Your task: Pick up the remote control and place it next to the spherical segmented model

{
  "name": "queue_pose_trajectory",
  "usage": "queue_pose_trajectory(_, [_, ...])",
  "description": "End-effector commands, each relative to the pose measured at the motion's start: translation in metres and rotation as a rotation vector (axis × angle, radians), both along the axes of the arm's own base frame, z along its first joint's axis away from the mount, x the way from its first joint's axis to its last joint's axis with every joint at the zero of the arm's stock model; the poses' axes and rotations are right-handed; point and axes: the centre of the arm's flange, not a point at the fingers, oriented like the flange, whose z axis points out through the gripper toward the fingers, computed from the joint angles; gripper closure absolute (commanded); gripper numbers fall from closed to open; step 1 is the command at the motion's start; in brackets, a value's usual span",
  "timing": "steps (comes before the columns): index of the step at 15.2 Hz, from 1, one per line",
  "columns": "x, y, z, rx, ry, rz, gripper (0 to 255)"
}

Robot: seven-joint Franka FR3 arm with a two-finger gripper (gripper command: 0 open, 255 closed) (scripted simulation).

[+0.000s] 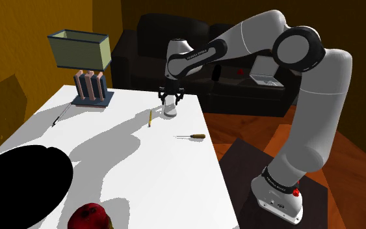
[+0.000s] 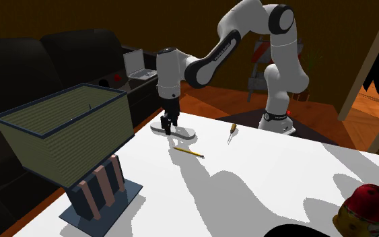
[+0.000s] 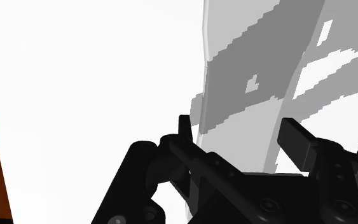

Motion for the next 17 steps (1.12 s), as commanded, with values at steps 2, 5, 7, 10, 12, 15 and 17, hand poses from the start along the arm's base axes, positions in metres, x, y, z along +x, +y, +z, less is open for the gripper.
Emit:
queue_pose_trajectory(2, [0.0, 0.0, 0.0, 0.0, 0.0, 0.0, 255])
queue_pose_trajectory(5, [0.0, 0.0, 0.0, 0.0, 0.0, 0.0, 255])
queue_pose_trajectory(7, [0.0, 0.0, 0.0, 0.0, 0.0, 0.0, 255])
queue_pose_trajectory(10, [0.0, 0.0, 0.016, 0.0, 0.0, 0.0, 255])
queue_pose_trajectory(12, [0.0, 0.0, 0.026, 0.0, 0.0, 0.0, 255])
queue_pose_trajectory(15, [0.0, 0.0, 0.042, 0.0, 0.0, 0.0, 255])
queue_pose_trajectory(17, [0.0, 0.0, 0.053, 0.0, 0.0, 0.0, 255])
